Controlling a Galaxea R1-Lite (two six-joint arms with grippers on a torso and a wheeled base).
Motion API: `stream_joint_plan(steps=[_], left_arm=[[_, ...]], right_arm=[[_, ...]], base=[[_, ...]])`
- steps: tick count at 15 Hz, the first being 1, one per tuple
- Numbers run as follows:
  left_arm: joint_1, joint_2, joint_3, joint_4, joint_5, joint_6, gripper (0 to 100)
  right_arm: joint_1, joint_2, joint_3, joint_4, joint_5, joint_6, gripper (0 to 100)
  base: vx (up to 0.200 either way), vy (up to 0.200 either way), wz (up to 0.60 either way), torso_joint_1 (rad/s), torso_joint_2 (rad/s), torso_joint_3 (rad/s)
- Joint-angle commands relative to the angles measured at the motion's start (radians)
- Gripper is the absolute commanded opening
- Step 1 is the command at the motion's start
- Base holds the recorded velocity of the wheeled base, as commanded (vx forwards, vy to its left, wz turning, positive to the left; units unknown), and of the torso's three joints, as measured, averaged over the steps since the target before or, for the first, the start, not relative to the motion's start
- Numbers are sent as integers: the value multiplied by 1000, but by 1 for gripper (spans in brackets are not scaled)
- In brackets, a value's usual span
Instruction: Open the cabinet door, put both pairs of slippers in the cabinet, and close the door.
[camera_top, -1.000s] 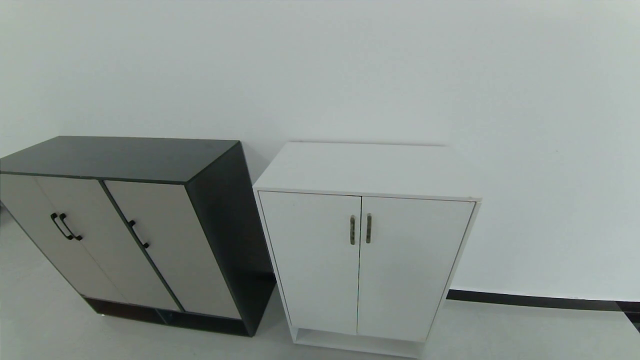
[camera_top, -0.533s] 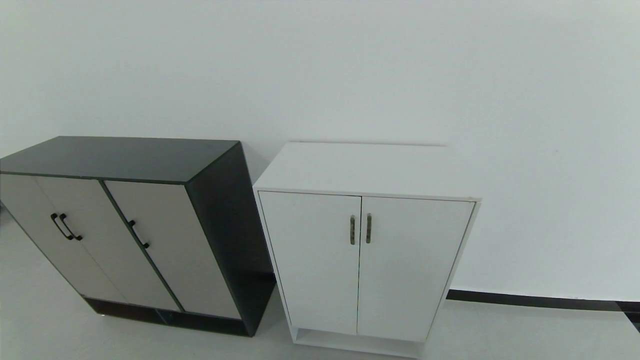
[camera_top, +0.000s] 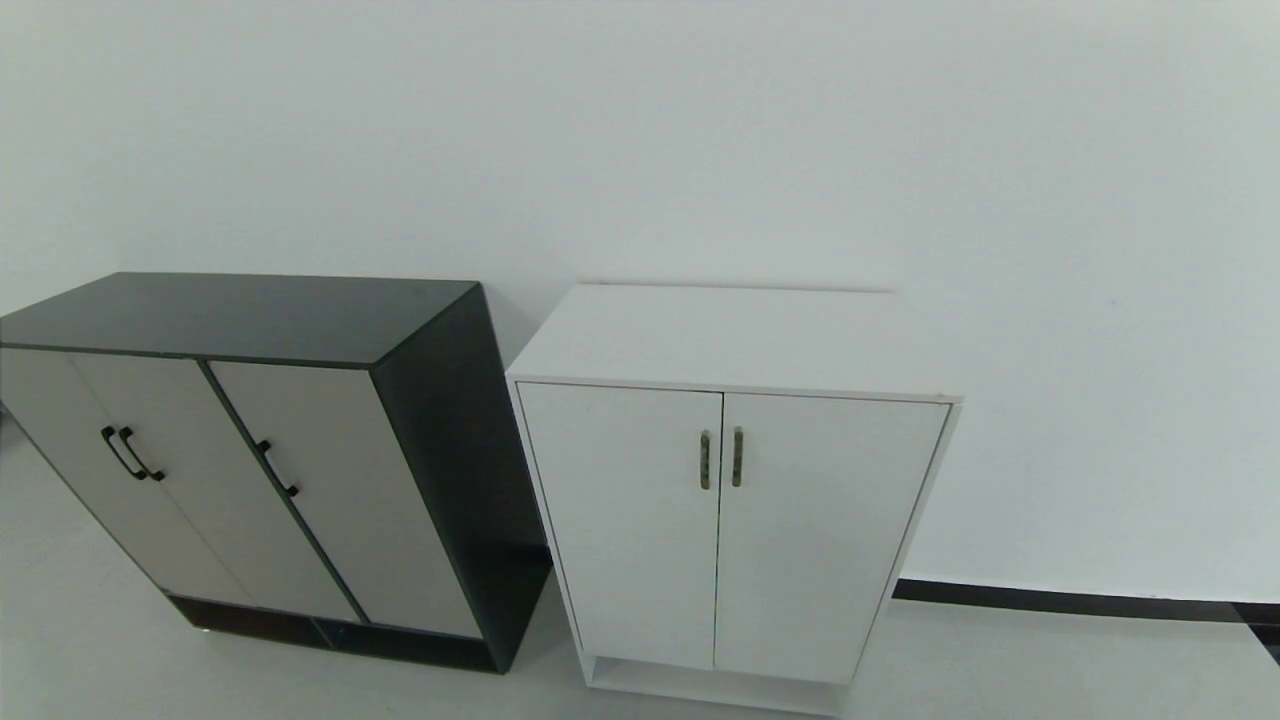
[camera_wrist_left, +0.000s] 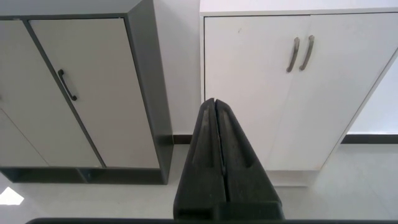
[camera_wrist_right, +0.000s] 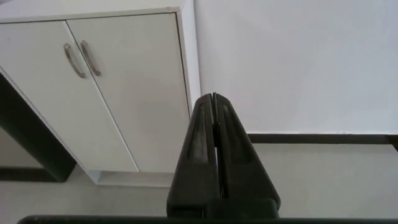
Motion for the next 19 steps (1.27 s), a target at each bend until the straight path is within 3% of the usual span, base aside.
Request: stream_joint_plan(steps=[1,19], left_arm=[[0,0,0,0,0,-1,0],[0,0,0,0,0,-1,0]], right_arm=[[0,-5,2,0,19,-3,0],[0,-5,2,-3,37,0,0]], base=[[0,0,0,0,0,0],[0,0,0,0,0,0]])
